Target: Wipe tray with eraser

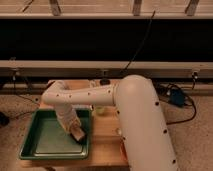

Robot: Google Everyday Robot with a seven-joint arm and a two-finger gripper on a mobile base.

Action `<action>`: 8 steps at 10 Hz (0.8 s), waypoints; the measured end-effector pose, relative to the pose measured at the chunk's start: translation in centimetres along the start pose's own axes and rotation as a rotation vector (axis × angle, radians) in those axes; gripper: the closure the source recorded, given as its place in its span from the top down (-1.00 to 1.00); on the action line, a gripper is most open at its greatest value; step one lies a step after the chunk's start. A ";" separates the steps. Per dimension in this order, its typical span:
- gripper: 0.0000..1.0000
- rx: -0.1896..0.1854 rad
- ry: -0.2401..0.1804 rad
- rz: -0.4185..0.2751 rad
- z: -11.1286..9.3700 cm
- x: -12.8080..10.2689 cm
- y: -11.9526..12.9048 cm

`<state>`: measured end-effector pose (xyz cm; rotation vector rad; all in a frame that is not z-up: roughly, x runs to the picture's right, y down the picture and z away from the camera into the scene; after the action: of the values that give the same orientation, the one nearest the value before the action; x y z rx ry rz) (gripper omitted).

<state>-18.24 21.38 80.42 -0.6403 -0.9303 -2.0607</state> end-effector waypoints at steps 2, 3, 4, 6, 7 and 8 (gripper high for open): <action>0.18 0.001 0.008 -0.004 -0.7 1.1 -0.3; 0.42 0.004 0.013 -0.024 -1.0 1.7 -1.5; 0.54 0.008 0.016 -0.040 -1.1 2.1 -2.5; 0.60 0.026 0.025 -0.079 -1.1 2.1 -4.0; 0.60 0.040 0.035 -0.083 -1.3 1.8 -3.9; 0.60 0.042 0.038 -0.084 -1.3 1.8 -3.9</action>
<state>-22.62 21.28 79.30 -0.5455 -0.9912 -2.1142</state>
